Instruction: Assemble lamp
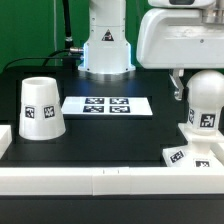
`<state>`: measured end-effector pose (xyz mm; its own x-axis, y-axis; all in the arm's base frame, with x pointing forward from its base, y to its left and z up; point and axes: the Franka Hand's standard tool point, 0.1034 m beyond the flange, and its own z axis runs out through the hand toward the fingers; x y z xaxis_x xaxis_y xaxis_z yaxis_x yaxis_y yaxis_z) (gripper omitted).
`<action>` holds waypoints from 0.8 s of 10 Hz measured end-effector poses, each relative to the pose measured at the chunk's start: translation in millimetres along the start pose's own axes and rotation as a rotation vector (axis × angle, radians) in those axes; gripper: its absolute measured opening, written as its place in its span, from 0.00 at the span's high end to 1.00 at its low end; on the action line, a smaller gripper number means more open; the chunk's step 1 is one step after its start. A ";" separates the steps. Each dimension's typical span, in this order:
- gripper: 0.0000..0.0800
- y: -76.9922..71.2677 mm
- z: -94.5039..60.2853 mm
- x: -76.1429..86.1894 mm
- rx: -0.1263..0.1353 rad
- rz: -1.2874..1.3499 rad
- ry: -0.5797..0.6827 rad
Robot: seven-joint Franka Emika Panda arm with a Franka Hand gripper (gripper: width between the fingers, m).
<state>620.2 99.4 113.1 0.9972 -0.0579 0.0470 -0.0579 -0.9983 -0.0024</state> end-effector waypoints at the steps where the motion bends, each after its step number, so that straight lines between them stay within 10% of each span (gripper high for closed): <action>1: 0.28 0.3 0.1 -0.1 0.006 0.077 0.000; 8: 0.28 1.9 2.4 -2.2 0.051 0.740 -0.028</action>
Offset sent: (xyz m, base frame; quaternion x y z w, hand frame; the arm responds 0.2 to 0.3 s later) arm -0.0066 -0.0040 -0.0073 0.0192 -0.0051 0.3070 0.9515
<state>618.0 97.7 110.6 0.6992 -0.7149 -0.0107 -0.7137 -0.6970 -0.0701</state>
